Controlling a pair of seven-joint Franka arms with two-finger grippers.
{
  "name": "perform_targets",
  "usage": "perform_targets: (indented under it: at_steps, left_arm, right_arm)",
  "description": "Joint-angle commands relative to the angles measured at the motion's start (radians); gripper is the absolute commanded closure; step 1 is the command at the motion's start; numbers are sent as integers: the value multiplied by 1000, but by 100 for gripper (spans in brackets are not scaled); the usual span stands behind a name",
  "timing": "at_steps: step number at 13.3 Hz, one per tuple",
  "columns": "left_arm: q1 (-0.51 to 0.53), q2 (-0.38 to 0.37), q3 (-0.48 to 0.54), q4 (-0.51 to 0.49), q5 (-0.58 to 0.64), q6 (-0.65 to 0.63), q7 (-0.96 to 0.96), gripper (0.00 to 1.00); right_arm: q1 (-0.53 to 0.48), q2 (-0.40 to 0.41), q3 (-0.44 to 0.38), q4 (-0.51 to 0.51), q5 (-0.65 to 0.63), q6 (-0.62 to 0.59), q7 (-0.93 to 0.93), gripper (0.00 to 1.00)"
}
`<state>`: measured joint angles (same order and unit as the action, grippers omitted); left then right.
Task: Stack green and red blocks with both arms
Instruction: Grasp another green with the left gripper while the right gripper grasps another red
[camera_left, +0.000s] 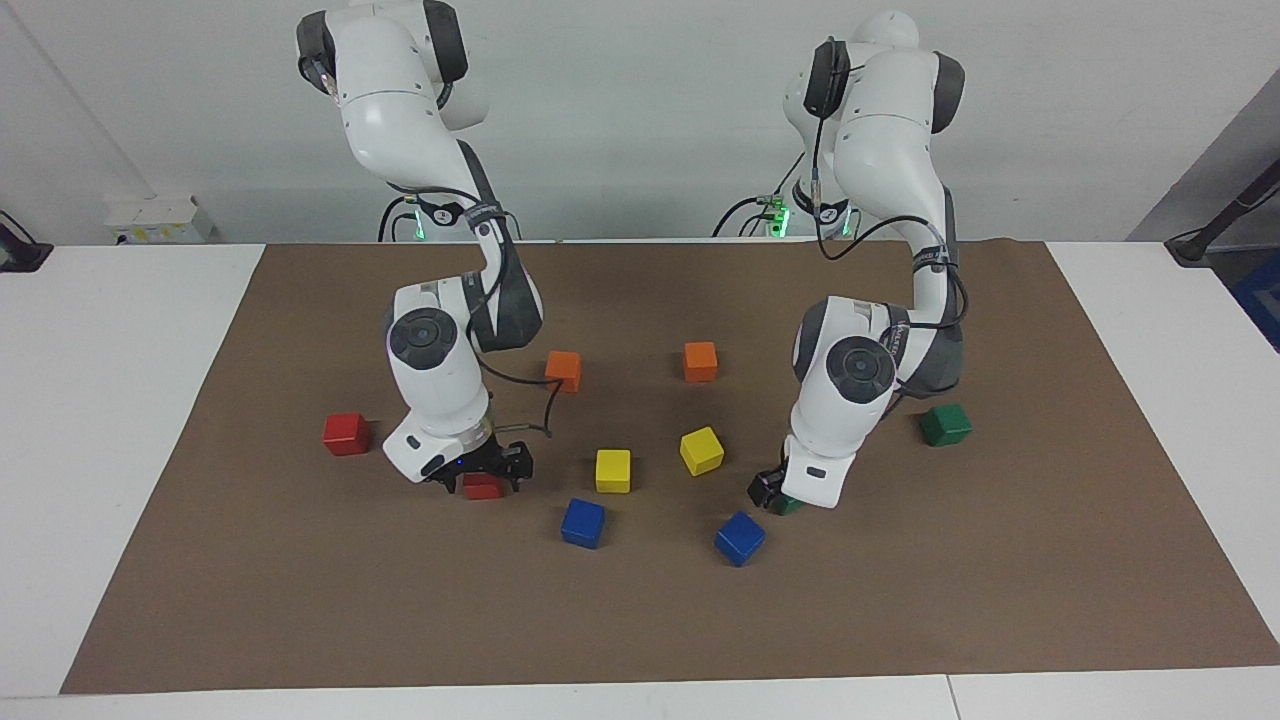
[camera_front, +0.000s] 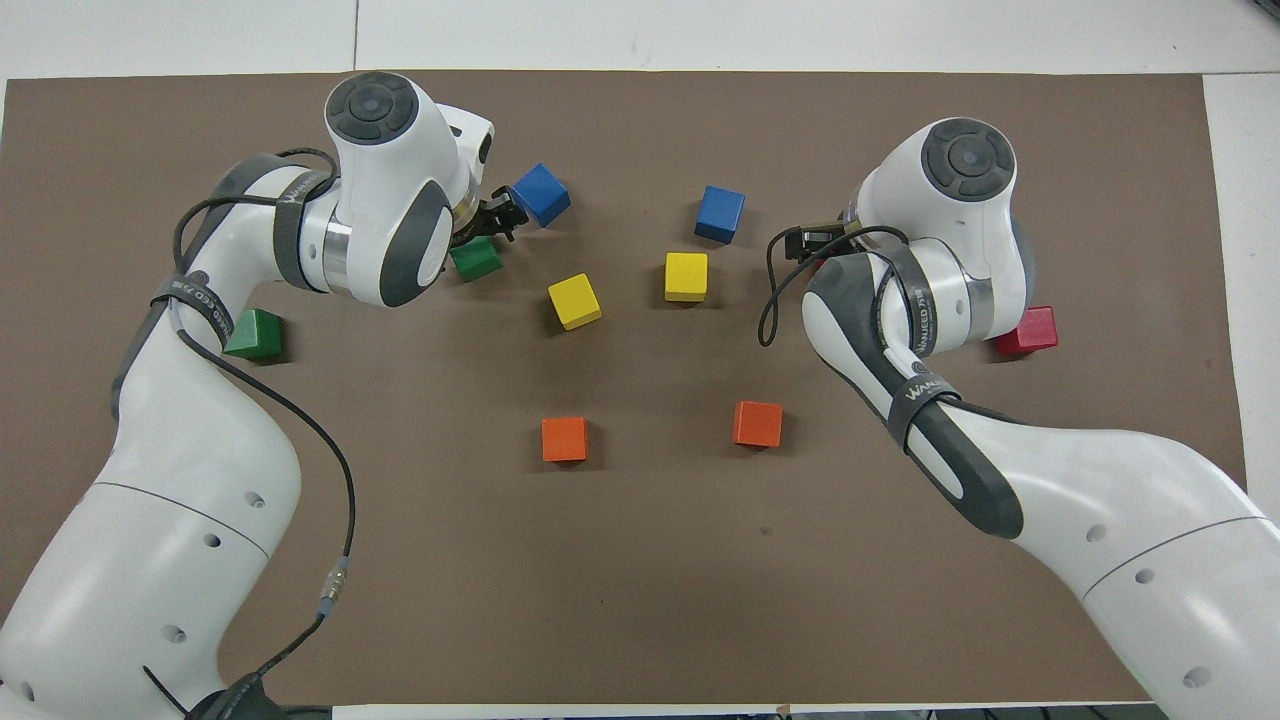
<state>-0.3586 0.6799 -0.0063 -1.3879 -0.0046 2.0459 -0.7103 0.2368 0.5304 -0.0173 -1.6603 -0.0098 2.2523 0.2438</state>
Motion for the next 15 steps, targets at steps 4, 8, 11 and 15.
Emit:
perform_targets:
  at_steps: [4, 8, 11, 15]
  left_arm:
    - [-2, -51, 8, -100, -18, 71, -11, 0]
    - [38, -97, 8, -94, -17, -30, 14, 100]
    - [81, -213, 8, -117, -17, -150, 96, 100]
    - [249, -404, 8, -244, -20, -246, 476, 100]
  right_arm:
    - [-7, -44, 5, -76, 14, 15, 14, 3]
    - [-7, -46, 7, -75, 14, 6, 12, 10]
    - [-7, -46, 7, -75, 14, 1, 14, 91]
    - [-22, -61, 3, 3, 11, -84, 28, 100]
